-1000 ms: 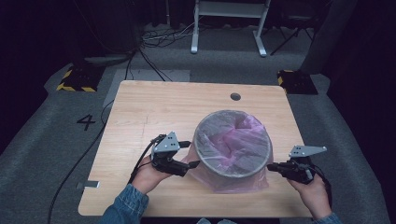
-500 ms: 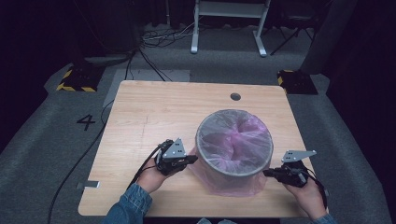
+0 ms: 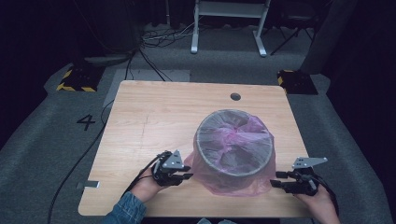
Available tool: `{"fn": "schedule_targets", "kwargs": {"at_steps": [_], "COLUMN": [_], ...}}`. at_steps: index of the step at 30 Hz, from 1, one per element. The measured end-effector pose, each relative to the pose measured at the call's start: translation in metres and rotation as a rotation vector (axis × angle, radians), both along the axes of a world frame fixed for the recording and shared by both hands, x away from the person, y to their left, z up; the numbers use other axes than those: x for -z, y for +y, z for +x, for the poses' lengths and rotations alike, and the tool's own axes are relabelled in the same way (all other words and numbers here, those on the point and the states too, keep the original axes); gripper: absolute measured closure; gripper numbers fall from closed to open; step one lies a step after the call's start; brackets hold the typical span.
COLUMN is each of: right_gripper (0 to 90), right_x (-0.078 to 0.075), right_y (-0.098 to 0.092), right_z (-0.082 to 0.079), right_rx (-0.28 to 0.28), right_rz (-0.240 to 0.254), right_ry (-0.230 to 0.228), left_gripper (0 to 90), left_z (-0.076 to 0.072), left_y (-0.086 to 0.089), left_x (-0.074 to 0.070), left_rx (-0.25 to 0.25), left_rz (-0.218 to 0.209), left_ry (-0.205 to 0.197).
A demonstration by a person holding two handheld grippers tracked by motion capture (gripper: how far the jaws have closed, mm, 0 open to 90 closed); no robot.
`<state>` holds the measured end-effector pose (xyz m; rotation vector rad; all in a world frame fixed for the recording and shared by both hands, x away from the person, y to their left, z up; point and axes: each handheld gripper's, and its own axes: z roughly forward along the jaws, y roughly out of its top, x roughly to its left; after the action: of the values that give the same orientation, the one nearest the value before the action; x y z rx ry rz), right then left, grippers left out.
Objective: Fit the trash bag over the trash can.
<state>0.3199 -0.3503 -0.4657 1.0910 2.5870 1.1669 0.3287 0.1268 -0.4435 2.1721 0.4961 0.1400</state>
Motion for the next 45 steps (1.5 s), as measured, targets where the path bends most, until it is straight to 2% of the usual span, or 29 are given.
{"fn": "schedule_targets", "kwargs": {"at_steps": [2,3,5,7,9,10,12,14,15,17,20,23,26,27,30,31,32,33,35,36,37,38,39,40,41,42,43,44,45], "right_gripper": [25.1,24.8,22.9,22.6,22.7,31.4,64.0,85.5,89.3,89.9,90.0,89.8,89.1,89.1,89.3,89.3,89.3,89.2,84.7,74.3,58.2,48.2,42.2,35.6,32.6,33.2,37.3,50.3,73.1], "right_x": [-0.015,-0.024,-0.039,-0.053,-0.057,-0.058,-0.056,-0.050,-0.047,-0.038,-0.018,0.003,0.012,0.012,0.015,0.016,0.017,0.018,0.015,0.012,0.009,0.005,-0.002,-0.009,-0.016,-0.025,-0.031,-0.036,-0.041], "right_y": [0.000,0.002,0.010,0.023,0.034,0.040,0.044,0.047,0.046,0.041,0.035,0.032,0.034,0.035,0.037,0.036,0.034,0.031,0.024,0.020,0.018,0.018,0.018,0.019,0.022,0.026,0.030,0.034,0.039], "right_z": [-0.006,-0.008,-0.009,-0.005,0.002,0.007,0.012,0.015,0.017,0.022,0.026,0.026,0.025,0.024,0.022,0.021,0.019,0.016,0.012,0.010,0.009,0.007,0.005,0.003,0.002,0.000,0.000,0.000,-0.001], "right_rx": [-0.031,-0.053,-0.103,-0.151,-0.178,-0.200,-0.255,-0.269,-0.261,-0.210,-0.167,-0.136,-0.121,-0.119,-0.116,-0.113,-0.116,-0.113,-0.102,-0.100,-0.114,-0.123,-0.129,-0.142,-0.156,-0.169,-0.184,-0.197,-0.226], "right_rz": [0.049,0.078,0.122,0.122,0.110,0.108,0.087,0.044,0.039,0.045,0.006,-0.028,-0.031,-0.036,-0.069,-0.076,-0.084,-0.092,-0.106,-0.101,-0.082,-0.057,-0.040,-0.010,0.023,0.054,0.070,0.074,0.057], "right_ry": [-0.076,-0.109,-0.166,-0.222,-0.241,-0.235,-0.215,-0.180,-0.166,-0.124,-0.052,-0.001,0.015,0.014,0.029,0.041,0.057,0.065,0.072,0.072,0.064,0.035,-0.007,-0.045,-0.086,-0.124,-0.149,-0.166,-0.190], "left_gripper": [38.0,34.6,31.4,29.0,29.2,31.6,43.0,64.7,72.1,85.9,89.8,89.9,90.0,90.0,90.0,89.9,89.9,89.9,88.8,76.5,60.7,49.6,41.7,36.2,35.3,37.2,45.3,55.6,66.8], "left_z": [-0.001,-0.001,0.003,0.010,0.018,0.019,0.021,0.017,0.015,0.014,0.015,0.019,0.024,0.025,0.023,0.020,0.018,0.017,0.016,0.016,0.016,0.016,0.016,0.016,0.016,0.016,0.016,0.016,0.015], "left_y": [0.002,0.001,-0.005,-0.011,-0.017,-0.019,-0.022,-0.023,-0.023,-0.023,-0.023,-0.024,-0.027,-0.030,-0.035,-0.037,-0.037,-0.036,-0.031,-0.028,-0.025,-0.023,-0.021,-0.021,-0.021,-0.021,-0.022,-0.023,-0.024], "left_x": [-0.009,-0.013,-0.019,-0.022,-0.024,-0.024,-0.025,-0.026,-0.026,-0.026,-0.023,-0.013,0.004,0.011,0.023,0.025,0.027,0.027,0.025,0.023,0.020,0.016,0.011,0.006,0.001,-0.003,-0.006,-0.009,-0.010], "left_rx": [-0.007,-0.004,-0.003,0.001,0.018,0.032,0.086,0.101,0.103,0.091,0.056,0.026,-0.005,-0.006,0.027,0.051,0.070,0.072,0.071,0.070,0.061,0.052,0.048,0.046,0.050,0.063,0.074,0.089,0.086], "left_rz": [-0.051,-0.067,-0.060,-0.063,-0.097,-0.105,-0.114,-0.090,-0.082,-0.078,-0.051,0.036,0.155,0.174,0.235,0.253,0.270,0.276,0.259,0.220,0.172,0.122,0.077,0.048,0.019,-0.004,-0.023,-0.044,-0.045], "left_ry": [-0.032,-0.050,-0.078,-0.084,-0.070,-0.061,-0.050,-0.088,-0.100,-0.113,-0.114,-0.090,-0.072,-0.042,0.015,0.028,0.023,0.030,0.040,0.026,0.025,0.028,0.018,-0.002,-0.019,-0.026,-0.028,-0.050,-0.067]}}
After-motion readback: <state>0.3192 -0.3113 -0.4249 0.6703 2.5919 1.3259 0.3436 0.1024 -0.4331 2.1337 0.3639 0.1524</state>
